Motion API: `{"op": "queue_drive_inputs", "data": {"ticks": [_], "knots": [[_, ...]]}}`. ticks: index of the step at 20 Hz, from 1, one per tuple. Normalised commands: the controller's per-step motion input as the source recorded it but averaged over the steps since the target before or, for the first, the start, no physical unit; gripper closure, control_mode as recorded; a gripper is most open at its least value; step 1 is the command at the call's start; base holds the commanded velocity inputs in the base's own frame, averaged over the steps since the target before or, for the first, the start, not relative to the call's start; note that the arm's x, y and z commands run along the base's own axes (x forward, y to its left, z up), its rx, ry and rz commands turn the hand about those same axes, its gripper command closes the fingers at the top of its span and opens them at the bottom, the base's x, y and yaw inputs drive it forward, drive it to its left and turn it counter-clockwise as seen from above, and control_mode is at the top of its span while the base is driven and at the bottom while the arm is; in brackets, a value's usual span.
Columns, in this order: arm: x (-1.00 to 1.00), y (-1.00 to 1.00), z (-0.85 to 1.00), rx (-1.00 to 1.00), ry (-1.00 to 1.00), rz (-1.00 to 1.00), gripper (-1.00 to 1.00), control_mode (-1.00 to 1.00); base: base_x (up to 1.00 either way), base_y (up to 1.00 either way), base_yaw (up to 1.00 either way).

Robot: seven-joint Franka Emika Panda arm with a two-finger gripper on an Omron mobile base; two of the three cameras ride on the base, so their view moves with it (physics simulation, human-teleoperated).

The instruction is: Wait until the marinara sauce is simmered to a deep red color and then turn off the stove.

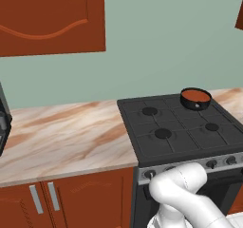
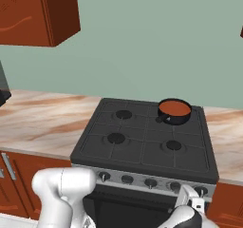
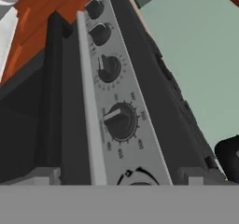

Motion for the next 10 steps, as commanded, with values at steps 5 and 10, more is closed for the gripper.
{"op": "queue_drive_inputs", "data": {"ticks": [5, 10], "knots": [[0.20, 0.00, -0.16, 0.00, -0.09, -0.18, -1.00, -1.00, 0.00, 0.00, 0.00], [0.20, -0.04, -0.12, 0.00, -0.08, -0.20, -1.00, -1.00, 0.00, 0.00, 0.00]]}}
